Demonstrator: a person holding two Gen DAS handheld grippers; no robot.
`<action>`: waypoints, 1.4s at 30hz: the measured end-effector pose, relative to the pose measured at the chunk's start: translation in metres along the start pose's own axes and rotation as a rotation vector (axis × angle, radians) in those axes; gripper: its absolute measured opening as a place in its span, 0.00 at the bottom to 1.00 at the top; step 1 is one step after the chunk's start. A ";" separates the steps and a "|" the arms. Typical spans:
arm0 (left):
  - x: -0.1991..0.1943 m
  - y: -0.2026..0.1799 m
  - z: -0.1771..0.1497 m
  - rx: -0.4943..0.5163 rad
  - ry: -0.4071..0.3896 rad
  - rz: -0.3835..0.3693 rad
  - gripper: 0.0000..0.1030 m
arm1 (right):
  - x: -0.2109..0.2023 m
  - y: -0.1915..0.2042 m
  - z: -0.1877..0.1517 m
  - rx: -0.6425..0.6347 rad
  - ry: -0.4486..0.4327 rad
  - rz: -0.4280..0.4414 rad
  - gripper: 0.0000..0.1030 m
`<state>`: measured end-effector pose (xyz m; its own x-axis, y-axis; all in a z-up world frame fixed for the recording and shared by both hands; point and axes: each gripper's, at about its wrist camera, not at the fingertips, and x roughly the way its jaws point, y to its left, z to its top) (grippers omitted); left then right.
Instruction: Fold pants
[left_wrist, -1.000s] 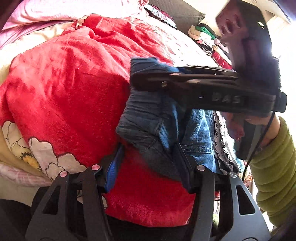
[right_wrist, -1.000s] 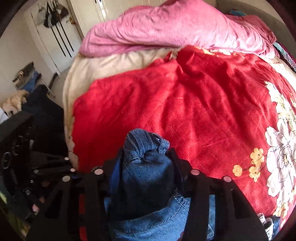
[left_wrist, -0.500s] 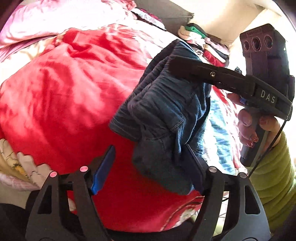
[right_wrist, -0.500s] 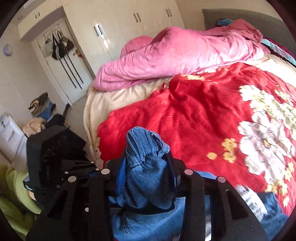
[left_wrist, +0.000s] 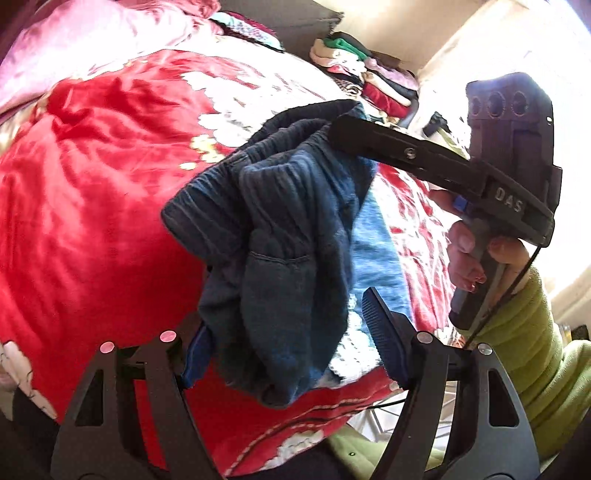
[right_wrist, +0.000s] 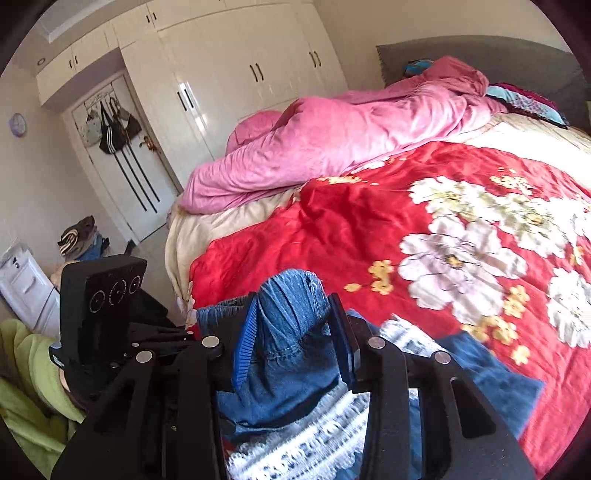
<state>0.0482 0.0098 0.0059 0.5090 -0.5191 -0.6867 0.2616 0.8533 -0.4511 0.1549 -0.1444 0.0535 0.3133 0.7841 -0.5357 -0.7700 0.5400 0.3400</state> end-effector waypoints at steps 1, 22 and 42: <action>0.002 -0.006 0.000 0.010 -0.001 -0.001 0.64 | -0.004 -0.002 -0.002 0.002 -0.006 -0.005 0.35; 0.013 -0.060 -0.008 0.187 -0.006 0.028 0.64 | -0.086 -0.037 -0.073 0.160 -0.065 -0.305 0.47; 0.026 -0.068 -0.031 0.253 0.089 0.016 0.67 | -0.057 -0.028 -0.104 0.147 0.078 -0.388 0.54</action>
<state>0.0180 -0.0629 0.0011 0.4437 -0.4981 -0.7450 0.4561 0.8411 -0.2907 0.1005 -0.2361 -0.0060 0.5169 0.4920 -0.7005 -0.5142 0.8327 0.2054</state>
